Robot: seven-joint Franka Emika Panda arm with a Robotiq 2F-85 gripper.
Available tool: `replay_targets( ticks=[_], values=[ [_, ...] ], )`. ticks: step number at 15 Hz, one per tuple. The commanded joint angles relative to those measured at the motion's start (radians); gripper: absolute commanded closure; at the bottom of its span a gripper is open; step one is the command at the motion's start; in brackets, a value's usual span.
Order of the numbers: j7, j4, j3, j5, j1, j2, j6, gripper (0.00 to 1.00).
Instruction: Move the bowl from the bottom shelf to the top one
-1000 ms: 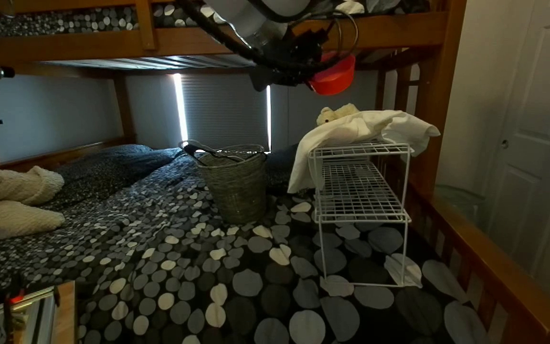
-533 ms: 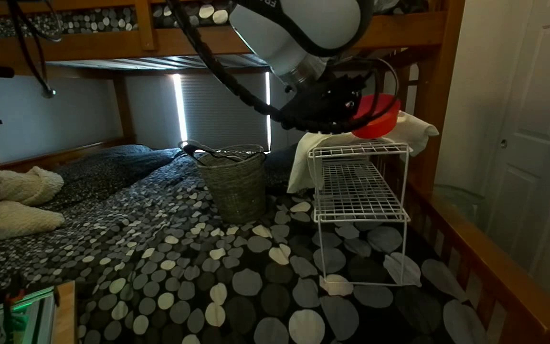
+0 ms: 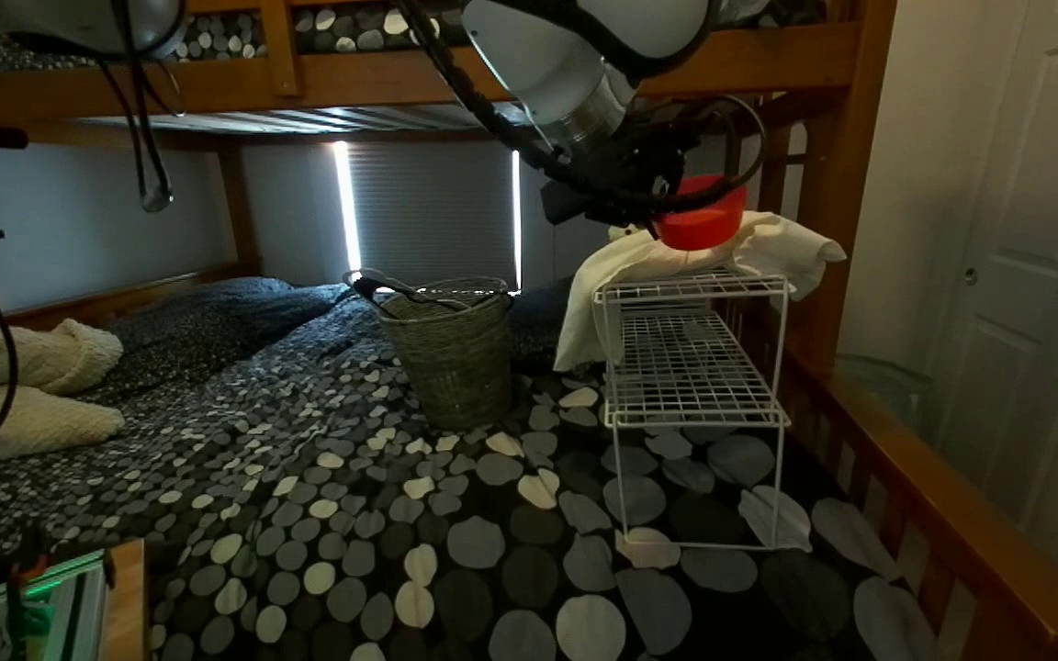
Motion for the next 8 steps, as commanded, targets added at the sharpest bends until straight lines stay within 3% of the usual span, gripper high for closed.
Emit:
replay_targets(
  ticks=[1, 2, 8],
  values=[
    [0.006, 0.016, -0.015, 0.000, 0.016, 0.011, 0.002, 0.95],
    [0.006, 0.017, -0.010, 0.000, 0.016, 0.013, 0.002, 0.99],
    [-0.045, 0.057, 0.067, 0.122, -0.028, 0.077, -0.050, 0.98]
  ],
)
